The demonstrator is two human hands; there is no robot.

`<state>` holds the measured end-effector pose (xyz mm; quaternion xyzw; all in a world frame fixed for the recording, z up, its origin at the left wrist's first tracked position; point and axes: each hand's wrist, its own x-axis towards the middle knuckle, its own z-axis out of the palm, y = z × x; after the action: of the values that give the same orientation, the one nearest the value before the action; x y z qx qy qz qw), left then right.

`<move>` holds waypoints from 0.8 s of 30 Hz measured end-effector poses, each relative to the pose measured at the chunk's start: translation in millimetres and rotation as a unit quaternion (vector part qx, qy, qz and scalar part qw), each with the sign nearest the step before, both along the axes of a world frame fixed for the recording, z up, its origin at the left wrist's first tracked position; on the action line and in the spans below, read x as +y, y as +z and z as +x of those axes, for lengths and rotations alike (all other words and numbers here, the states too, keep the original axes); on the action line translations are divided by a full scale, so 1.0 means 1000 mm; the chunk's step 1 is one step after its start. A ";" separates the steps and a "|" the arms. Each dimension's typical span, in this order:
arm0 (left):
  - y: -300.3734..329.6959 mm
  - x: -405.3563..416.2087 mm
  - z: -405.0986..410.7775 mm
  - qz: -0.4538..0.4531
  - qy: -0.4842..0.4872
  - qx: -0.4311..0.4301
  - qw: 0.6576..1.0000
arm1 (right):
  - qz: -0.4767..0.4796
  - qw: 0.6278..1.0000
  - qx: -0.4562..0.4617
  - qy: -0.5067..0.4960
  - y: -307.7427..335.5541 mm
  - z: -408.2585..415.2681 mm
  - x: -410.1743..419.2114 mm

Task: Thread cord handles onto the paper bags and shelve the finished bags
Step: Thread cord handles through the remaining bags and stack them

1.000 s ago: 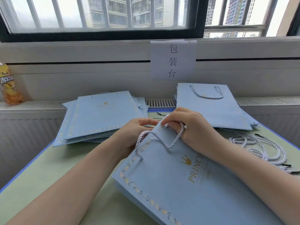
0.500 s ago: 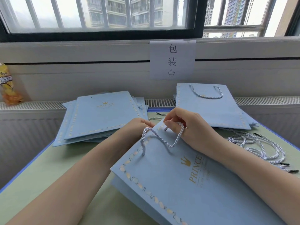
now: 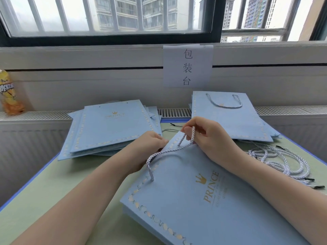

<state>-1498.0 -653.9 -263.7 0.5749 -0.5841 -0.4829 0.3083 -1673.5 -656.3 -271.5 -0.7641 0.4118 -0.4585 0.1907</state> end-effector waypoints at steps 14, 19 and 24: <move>0.025 0.014 0.016 0.007 -0.116 0.057 0.992 | -0.033 0.959 -0.278 -0.039 0.026 -0.005 0.008; 0.036 0.011 0.034 -0.018 -0.039 0.108 0.993 | 0.013 0.959 -0.282 -0.031 0.030 -0.013 0.005; 0.037 0.005 0.047 -0.031 0.024 0.151 0.988 | -0.016 0.985 -0.164 -0.047 0.027 -0.010 0.006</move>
<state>-1451.0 -648.8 -226.3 0.4993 -0.5318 -0.5382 0.4221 -1683.6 -650.0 -244.5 -0.6615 0.4026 -0.5928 0.2214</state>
